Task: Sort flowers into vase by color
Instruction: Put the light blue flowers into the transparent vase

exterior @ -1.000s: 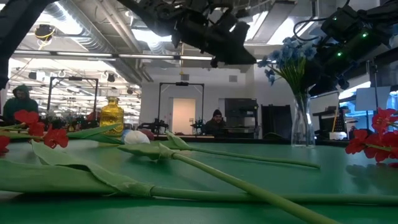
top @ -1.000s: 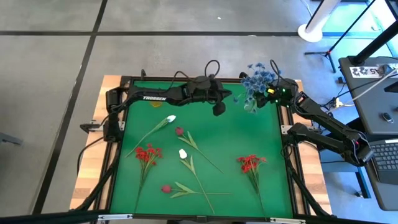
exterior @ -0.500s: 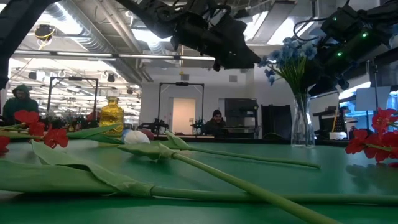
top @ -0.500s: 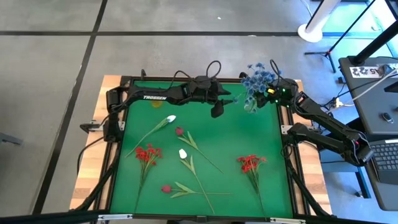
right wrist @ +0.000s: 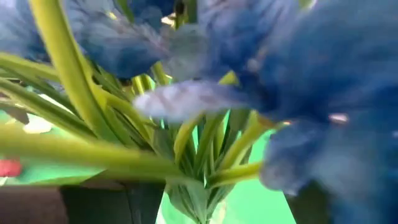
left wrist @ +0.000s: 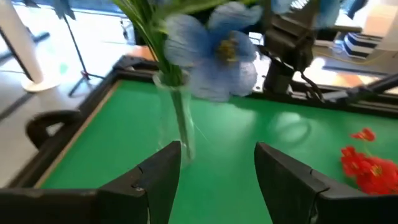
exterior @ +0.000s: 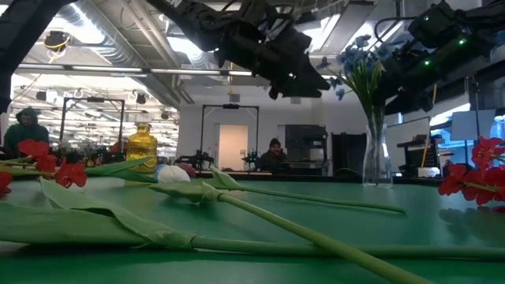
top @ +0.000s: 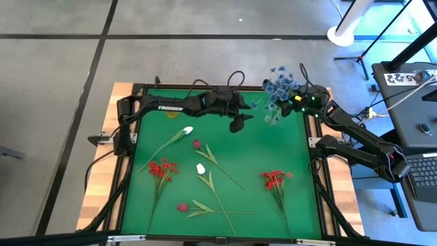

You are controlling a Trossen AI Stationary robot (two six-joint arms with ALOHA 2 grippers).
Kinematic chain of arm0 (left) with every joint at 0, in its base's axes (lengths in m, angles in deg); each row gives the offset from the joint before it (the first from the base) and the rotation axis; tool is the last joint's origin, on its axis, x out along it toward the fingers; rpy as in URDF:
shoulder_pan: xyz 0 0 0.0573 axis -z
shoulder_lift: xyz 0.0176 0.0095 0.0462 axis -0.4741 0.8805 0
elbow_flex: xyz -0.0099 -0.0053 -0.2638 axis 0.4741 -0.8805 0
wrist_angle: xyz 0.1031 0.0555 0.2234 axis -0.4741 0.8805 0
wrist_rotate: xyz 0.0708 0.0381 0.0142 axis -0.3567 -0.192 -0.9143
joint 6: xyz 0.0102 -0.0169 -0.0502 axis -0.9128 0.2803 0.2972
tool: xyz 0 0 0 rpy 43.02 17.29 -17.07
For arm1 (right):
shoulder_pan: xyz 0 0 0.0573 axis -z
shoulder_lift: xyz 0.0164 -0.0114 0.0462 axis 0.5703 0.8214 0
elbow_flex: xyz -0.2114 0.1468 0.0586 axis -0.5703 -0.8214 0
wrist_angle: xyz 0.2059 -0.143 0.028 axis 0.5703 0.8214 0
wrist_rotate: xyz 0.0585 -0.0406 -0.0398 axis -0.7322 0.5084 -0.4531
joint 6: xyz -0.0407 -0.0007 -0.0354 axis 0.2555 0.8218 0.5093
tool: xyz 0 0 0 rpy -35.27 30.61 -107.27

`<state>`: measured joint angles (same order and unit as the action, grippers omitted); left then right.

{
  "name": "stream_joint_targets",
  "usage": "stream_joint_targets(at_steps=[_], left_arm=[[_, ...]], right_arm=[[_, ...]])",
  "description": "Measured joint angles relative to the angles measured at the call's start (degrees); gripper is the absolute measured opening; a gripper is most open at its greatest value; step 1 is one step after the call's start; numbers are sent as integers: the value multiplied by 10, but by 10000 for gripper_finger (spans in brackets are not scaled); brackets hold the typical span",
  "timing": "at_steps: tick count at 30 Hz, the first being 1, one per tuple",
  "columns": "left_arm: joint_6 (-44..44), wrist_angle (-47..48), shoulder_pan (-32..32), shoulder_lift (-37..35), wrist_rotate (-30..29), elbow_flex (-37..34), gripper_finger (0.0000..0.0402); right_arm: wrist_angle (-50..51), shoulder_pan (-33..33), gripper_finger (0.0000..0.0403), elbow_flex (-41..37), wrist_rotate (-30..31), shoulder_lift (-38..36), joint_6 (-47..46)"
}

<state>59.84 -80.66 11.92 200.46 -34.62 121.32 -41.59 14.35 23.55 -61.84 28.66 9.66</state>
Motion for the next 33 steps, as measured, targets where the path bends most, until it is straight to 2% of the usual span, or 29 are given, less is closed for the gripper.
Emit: stream_joint_targets(at_steps=[8, 22, 33], left_arm=[[13, -46, 5, 0, 4, -38, 201], [28, -53, 8, 0, 3, -42, 201], [28, -53, 11, 0, 3, -42, 201]], right_arm=[[-4, 0, 273, 0, 11, 9, -1], [-86, 0, 273, 0, -32, 116, -15], [-60, 0, 273, 0, -60, 109, 3]])
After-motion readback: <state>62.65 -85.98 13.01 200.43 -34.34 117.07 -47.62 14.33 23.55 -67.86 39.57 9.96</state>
